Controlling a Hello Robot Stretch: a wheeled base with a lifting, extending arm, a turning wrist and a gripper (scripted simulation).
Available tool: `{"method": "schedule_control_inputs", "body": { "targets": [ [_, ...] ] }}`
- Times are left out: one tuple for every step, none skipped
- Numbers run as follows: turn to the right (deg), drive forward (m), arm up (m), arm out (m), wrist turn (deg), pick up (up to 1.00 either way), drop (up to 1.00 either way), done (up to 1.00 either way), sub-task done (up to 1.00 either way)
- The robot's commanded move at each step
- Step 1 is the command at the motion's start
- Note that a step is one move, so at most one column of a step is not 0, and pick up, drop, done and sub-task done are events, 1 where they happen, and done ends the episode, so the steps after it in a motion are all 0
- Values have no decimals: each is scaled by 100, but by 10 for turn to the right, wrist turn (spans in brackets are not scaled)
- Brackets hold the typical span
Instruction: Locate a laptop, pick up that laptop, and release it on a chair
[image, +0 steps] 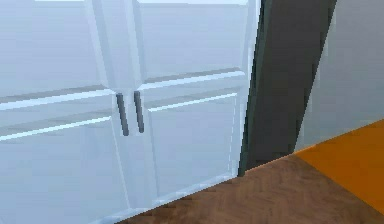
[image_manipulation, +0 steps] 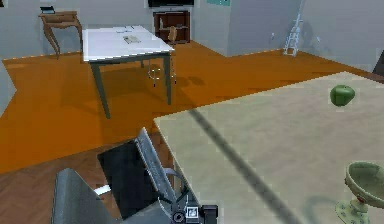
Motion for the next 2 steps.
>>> {"method": "schedule_control_inputs", "body": {
  "targets": [
    [0,0,-30,0,0,0,0,0,0],
    [0,0,0,0,0,0,100,0,0]
  ]
}}
